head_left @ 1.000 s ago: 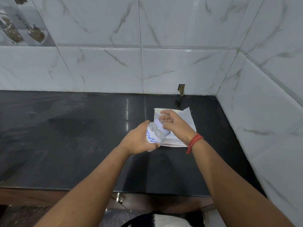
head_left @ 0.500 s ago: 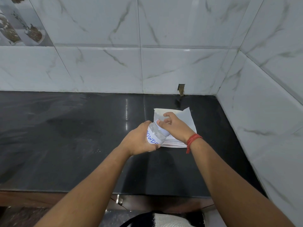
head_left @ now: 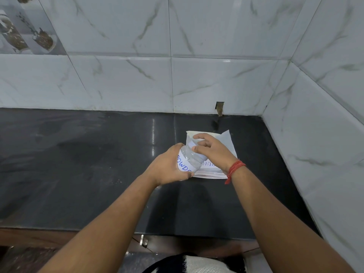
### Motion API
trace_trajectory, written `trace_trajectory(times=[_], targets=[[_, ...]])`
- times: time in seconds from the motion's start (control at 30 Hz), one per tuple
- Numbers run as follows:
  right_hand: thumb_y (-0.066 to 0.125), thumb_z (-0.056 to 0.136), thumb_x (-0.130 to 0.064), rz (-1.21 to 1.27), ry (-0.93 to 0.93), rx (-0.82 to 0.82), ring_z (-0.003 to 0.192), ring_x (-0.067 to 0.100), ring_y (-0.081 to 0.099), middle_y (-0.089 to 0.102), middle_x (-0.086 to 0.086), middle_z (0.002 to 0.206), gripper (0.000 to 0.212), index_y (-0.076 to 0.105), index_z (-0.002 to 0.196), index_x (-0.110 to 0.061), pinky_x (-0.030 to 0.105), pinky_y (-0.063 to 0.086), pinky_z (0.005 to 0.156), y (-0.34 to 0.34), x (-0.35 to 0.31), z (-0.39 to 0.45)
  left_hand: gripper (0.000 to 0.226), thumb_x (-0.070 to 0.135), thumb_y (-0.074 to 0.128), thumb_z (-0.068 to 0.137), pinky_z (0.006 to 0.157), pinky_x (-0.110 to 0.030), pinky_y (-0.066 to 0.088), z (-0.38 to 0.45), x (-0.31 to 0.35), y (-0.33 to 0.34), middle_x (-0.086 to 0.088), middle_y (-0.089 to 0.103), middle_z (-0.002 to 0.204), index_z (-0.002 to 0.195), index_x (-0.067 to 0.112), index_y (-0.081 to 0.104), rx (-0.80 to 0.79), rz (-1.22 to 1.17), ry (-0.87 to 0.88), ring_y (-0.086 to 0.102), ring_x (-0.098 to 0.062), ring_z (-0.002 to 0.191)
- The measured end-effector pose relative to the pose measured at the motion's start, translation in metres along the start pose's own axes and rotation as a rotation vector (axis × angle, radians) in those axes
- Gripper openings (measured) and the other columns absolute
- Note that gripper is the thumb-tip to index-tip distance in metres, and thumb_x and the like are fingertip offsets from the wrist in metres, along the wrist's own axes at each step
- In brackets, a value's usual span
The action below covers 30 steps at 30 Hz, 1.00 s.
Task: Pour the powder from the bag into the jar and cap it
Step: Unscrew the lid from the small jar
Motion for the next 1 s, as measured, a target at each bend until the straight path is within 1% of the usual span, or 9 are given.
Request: trace_trajectory(times=[0.17, 0.4, 0.5, 0.6, 0.67, 0.77, 0.87, 0.93, 1.0], targets=[[0.061, 0.093, -0.027, 0.19, -0.025, 0.146, 0.106, 0.02, 0.062, 0.068, -0.001, 0.103, 0.028, 0.067, 0.119, -0.035, 0.036, 0.053, 0.087, -0.02, 0.003, 0.003, 0.059, 0.049, 0.083, 0.065, 0.081, -0.038, 0.059, -0.004, -0.017, -0.005, 0.02, 0.063, 0.106, 0.114, 0.04, 0.05, 0.027, -0.036, -0.035, 0.068, -0.005, 0.091], [0.055, 0.097, -0.037, 0.133, 0.003, 0.153, 0.115, 0.021, 0.06, 0.062, 0.005, 0.12, 0.032, 0.06, 0.128, -0.042, 0.035, 0.052, 0.097, -0.002, 0.006, 0.006, 0.076, 0.039, 0.09, 0.062, 0.091, -0.039, 0.059, -0.018, -0.055, -0.016, 0.015, 0.062, 0.114, 0.125, 0.04, 0.048, 0.181, -0.213, -0.104, 0.061, -0.014, 0.112], [0.056, 0.097, -0.039, 0.033, 0.029, 0.175, 0.11, 0.021, 0.056, 0.052, 0.009, 0.129, 0.024, 0.061, 0.12, -0.039, 0.025, 0.05, 0.084, 0.016, 0.009, 0.007, 0.084, 0.03, 0.09, 0.069, 0.101, -0.031, 0.042, -0.025, -0.077, -0.022, 0.017, 0.051, 0.122, 0.137, 0.039, 0.041, 0.238, -0.262, -0.171, 0.038, -0.015, 0.128], [0.06, 0.096, -0.036, -0.027, 0.063, 0.158, 0.113, 0.02, 0.049, 0.041, 0.002, 0.131, 0.024, 0.057, 0.12, -0.033, 0.025, 0.041, 0.086, 0.037, 0.009, 0.008, 0.087, 0.024, 0.089, 0.073, 0.1, -0.029, 0.037, -0.034, -0.096, -0.029, 0.013, 0.05, 0.129, 0.142, 0.039, 0.037, 0.257, -0.303, -0.215, 0.035, -0.013, 0.129], [0.064, 0.094, -0.037, -0.079, 0.091, 0.16, 0.11, 0.021, 0.049, 0.039, 0.003, 0.128, 0.028, 0.054, 0.119, -0.029, 0.028, 0.043, 0.087, 0.051, 0.012, 0.01, 0.084, 0.022, 0.09, 0.072, 0.1, -0.029, 0.041, -0.04, -0.106, -0.035, 0.016, 0.052, 0.127, 0.136, 0.041, 0.039, 0.285, -0.329, -0.226, 0.042, -0.012, 0.128], [0.07, 0.088, -0.043, -0.177, 0.133, 0.163, 0.102, 0.022, 0.054, 0.042, 0.005, 0.121, 0.038, 0.048, 0.111, -0.021, 0.027, 0.05, 0.076, 0.071, 0.018, 0.014, 0.084, 0.021, 0.092, 0.068, 0.098, -0.026, 0.048, -0.047, -0.119, -0.041, 0.02, 0.056, 0.128, 0.132, 0.041, 0.041, 0.305, -0.391, -0.227, 0.057, -0.002, 0.122], [0.072, 0.083, -0.052, -0.316, 0.205, 0.136, 0.089, 0.021, 0.056, 0.046, 0.005, 0.113, 0.044, 0.053, 0.102, -0.017, 0.031, 0.046, 0.079, 0.092, 0.031, 0.02, 0.086, 0.021, 0.091, 0.068, 0.096, -0.017, 0.045, -0.054, -0.131, -0.043, 0.017, 0.052, 0.137, 0.135, 0.04, 0.039, 0.296, -0.444, -0.228, 0.055, 0.01, 0.121], [0.072, 0.079, -0.058, -0.394, 0.233, 0.117, 0.081, 0.021, 0.055, 0.052, 0.009, 0.1, 0.043, 0.054, 0.079, -0.018, 0.029, 0.04, 0.075, 0.106, 0.04, 0.024, 0.087, 0.015, 0.091, 0.071, 0.094, -0.012, 0.043, -0.058, -0.14, -0.043, 0.015, 0.051, 0.138, 0.137, 0.037, 0.038, 0.288, -0.455, -0.235, 0.054, 0.016, 0.118], [0.072, 0.076, -0.06, -0.453, 0.237, 0.116, 0.069, 0.022, 0.052, 0.053, 0.011, 0.081, 0.052, 0.04, 0.059, -0.022, 0.027, 0.037, 0.07, 0.12, 0.047, 0.029, 0.088, 0.014, 0.091, 0.071, 0.092, -0.01, 0.043, -0.061, -0.15, -0.044, 0.015, 0.051, 0.138, 0.137, 0.035, 0.037, 0.286, -0.457, -0.248, 0.054, 0.017, 0.116]])
Point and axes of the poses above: each hand's wrist, its own z-axis towards the middle knuckle, its own y-axis out of the palm, x = y × z, the point moved 7 cm from there along z, towards the middle knuckle
